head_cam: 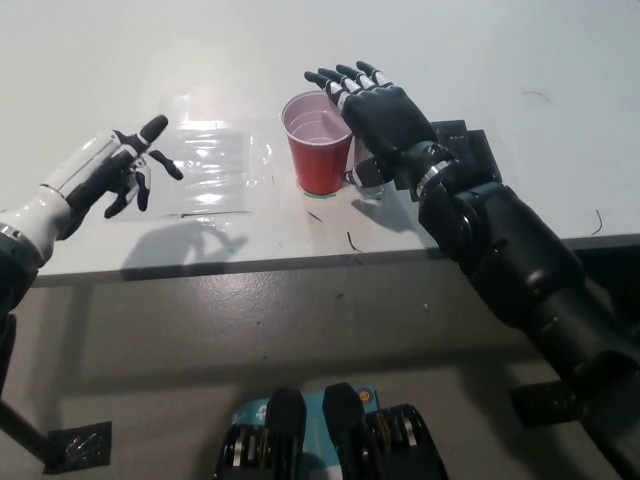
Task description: The robot uses its right hand to press the hand soap kept in the middle of the table to get liquid hand soap out
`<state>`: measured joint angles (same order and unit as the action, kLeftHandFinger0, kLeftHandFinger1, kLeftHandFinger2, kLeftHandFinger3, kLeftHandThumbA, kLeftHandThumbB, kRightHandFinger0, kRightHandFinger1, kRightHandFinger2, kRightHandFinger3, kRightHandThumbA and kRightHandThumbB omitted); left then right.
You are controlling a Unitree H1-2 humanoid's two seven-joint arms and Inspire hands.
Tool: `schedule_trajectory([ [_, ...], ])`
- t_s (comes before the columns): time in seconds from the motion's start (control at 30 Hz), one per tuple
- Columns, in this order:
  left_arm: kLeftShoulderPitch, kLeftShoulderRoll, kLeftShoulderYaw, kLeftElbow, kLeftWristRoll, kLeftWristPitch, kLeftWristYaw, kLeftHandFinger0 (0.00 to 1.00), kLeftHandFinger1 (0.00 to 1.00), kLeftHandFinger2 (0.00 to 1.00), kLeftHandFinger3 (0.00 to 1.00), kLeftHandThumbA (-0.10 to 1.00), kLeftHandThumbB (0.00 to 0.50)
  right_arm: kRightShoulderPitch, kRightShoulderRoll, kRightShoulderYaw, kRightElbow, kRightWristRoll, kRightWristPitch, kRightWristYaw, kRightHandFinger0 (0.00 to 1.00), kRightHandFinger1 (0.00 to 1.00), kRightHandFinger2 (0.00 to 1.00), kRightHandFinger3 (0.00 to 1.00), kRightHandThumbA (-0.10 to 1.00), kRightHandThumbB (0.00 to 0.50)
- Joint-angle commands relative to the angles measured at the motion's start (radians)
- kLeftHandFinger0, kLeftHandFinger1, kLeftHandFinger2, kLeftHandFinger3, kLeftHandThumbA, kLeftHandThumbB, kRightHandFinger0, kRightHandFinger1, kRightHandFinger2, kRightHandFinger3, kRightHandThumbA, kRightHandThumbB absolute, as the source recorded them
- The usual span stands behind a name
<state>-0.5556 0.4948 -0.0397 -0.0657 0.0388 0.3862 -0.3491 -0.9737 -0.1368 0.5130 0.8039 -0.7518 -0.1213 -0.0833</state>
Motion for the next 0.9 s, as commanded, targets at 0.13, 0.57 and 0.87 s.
schedule_trajectory([
  [0.13,0.023,0.033,0.012,-0.026,-0.007,0.003,-0.016,0.08,0.06,0.18,0.41,1.0,0.091,0.068,-0.059,-0.042,-0.119,0.105,0.056,0.21,1.0,1.0,1.0,1.0,1.0,0.5],
  [0.57,0.074,0.026,0.01,-0.04,0.004,0.012,-0.006,0.04,0.04,0.15,0.41,0.98,0.085,-0.17,-0.048,-0.133,-0.26,0.13,0.11,0.258,1.0,1.0,1.0,1.0,1.0,0.5],
  [0.87,0.089,0.029,0.006,-0.04,0.014,0.001,-0.005,0.02,0.03,0.14,0.41,0.98,0.068,-0.193,-0.092,-0.178,-0.408,0.143,0.16,0.311,1.0,1.0,1.0,1.0,1.0,0.5],
])
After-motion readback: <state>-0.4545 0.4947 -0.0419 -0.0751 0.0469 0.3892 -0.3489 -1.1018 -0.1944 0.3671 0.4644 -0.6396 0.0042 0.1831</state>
